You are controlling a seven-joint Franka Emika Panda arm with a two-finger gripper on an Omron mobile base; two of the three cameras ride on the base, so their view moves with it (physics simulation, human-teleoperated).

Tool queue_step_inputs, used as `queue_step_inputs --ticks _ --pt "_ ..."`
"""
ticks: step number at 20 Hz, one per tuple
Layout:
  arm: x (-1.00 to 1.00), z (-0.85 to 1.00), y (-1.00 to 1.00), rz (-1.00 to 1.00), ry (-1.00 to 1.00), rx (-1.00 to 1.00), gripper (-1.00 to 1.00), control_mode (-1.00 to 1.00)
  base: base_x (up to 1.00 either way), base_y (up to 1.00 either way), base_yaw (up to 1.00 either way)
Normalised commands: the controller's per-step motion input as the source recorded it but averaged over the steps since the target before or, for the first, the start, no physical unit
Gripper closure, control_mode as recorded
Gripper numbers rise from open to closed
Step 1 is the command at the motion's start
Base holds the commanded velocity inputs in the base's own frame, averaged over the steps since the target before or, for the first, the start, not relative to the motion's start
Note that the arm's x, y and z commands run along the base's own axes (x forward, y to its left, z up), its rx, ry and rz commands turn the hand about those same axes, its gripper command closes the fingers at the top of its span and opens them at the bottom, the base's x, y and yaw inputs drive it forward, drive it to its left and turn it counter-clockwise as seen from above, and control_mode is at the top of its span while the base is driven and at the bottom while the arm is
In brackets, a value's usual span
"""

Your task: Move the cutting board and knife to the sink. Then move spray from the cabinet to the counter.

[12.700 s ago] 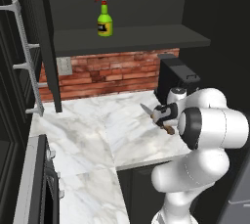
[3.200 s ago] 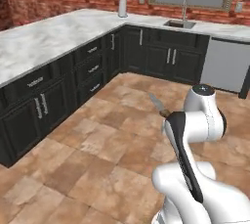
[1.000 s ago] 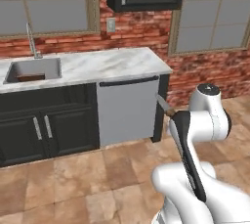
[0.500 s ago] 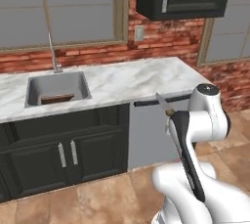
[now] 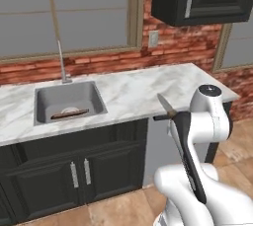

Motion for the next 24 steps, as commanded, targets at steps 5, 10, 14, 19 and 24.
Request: queue_step_inputs --ticks 5,10,14,19,24 --pt "0.0 0.0 0.0 0.0 0.0 0.0 1.0 1.0 0.37 0.43 -0.01" --pt "0.0 0.0 0.0 0.0 0.0 0.0 1.0 1.0 0.37 0.51 0.0" --pt "0.0 0.0 0.0 0.0 0.0 0.0 1.0 1.0 0.61 0.42 0.0" --pt "0.0 0.0 0.0 0.0 0.0 0.0 1.0 1.0 0.86 0.2 -0.05" --pt "0.0 0.0 0.0 0.0 0.0 0.0 1.0 1.0 0.68 0.18 -0.05"
